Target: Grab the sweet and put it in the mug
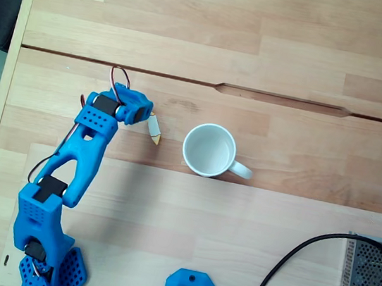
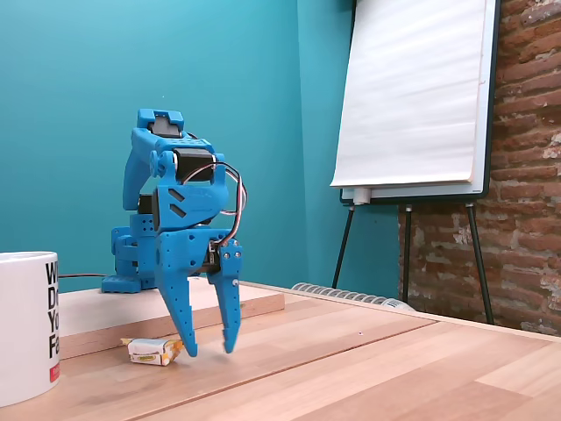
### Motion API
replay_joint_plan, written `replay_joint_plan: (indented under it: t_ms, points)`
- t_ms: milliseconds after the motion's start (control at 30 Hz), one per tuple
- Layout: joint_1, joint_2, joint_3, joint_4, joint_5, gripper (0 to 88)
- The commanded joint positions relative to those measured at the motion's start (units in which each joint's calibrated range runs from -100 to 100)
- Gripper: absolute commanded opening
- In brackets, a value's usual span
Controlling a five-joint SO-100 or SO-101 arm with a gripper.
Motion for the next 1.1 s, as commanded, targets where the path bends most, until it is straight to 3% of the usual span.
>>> replay_joint_plan:
  t_ms: [0, 133, 300, 567, 1067]
  points:
    - [-0.4, -5.3, -0.4, -0.3, -0.2, 29.7]
    - [-0.5, -5.3, -0.4, -0.3, 0.1, 40.6]
    - [-0.1, -5.3, -0.4, -0.3, 0.7, 46.9]
    - [0.5, -5.7, -1.4, -0.2, 5.9, 44.6]
    - [6.0, -6.6, -2.8, -0.2, 6.5, 43.9]
